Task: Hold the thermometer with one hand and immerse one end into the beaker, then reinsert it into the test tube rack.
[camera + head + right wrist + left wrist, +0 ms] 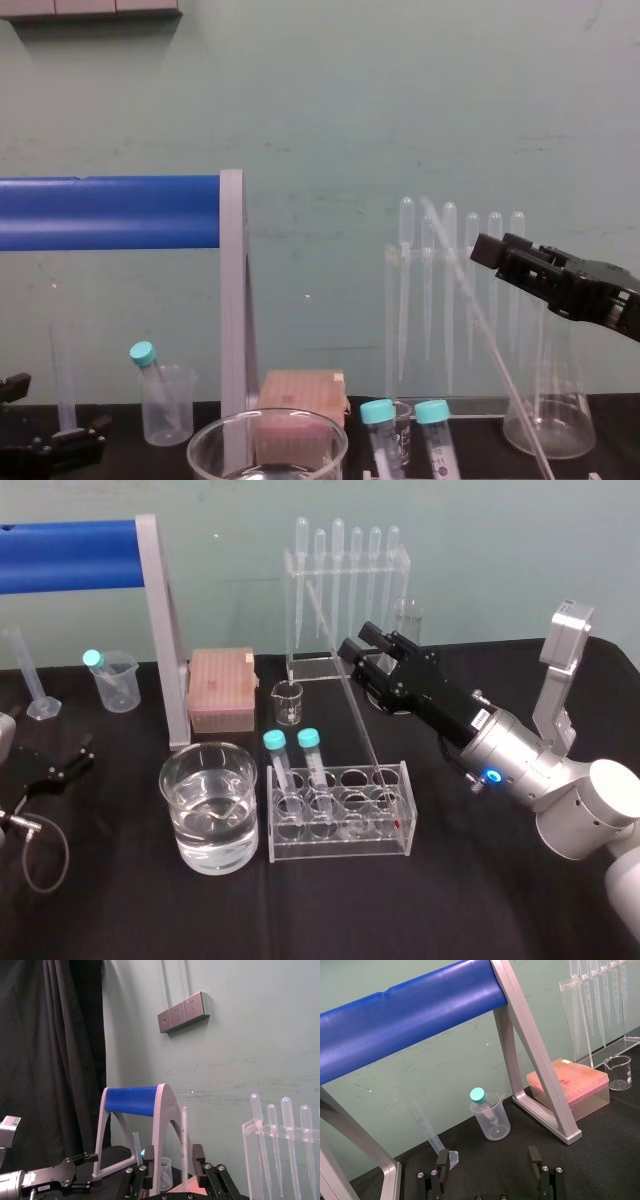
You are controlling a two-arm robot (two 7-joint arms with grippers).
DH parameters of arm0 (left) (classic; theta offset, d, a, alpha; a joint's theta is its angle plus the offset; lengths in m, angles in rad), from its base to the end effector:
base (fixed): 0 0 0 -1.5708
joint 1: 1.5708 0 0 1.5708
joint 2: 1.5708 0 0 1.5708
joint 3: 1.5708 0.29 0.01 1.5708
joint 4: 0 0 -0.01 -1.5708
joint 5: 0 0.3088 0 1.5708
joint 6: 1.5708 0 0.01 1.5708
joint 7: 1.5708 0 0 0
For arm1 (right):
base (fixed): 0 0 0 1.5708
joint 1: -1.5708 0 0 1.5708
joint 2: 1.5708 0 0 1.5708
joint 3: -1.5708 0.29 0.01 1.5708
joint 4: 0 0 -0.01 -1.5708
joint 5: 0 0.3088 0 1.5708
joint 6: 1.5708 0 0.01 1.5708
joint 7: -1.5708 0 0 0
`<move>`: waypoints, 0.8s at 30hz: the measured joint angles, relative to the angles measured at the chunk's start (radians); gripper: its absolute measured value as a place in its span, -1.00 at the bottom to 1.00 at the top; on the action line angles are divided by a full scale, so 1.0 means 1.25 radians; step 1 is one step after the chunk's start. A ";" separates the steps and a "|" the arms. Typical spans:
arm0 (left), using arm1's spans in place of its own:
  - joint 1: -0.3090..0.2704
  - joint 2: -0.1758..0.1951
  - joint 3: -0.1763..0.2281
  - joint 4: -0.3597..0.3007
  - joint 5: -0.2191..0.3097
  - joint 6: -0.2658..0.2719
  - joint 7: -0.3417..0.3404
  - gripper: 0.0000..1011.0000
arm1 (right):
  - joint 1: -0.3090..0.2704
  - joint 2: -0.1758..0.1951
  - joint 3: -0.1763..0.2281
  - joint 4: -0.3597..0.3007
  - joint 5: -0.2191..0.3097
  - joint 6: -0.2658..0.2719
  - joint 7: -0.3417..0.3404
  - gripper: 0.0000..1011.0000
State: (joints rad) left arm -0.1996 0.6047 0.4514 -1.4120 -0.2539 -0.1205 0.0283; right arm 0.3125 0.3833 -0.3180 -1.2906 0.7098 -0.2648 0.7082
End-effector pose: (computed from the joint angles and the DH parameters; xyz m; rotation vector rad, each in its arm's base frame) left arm 0.3581 0.0827 -0.3022 0.3045 -0.2851 1.2480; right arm 0.4052 -0.0548 -0.2830 0.3255 -0.0414 -0.7233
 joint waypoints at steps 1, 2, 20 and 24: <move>0.000 0.000 0.000 0.000 0.000 0.000 0.000 0.99 | 0.000 0.000 0.000 0.000 0.000 0.000 0.000 0.01; 0.000 0.000 0.000 0.000 0.000 0.000 0.000 0.99 | 0.000 0.000 0.000 0.000 0.000 0.000 0.000 0.10; 0.000 0.000 0.000 0.000 0.000 0.000 0.000 0.99 | 0.000 0.000 0.000 0.000 0.000 0.000 0.001 0.98; 0.000 0.000 0.000 0.000 0.000 0.000 0.000 0.99 | 0.000 0.000 0.000 0.000 0.000 -0.001 0.001 0.98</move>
State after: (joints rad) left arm -0.1996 0.6047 0.4514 -1.4120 -0.2539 -0.1205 0.0283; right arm 0.3124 0.3834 -0.3180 -1.2906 0.7102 -0.2655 0.7096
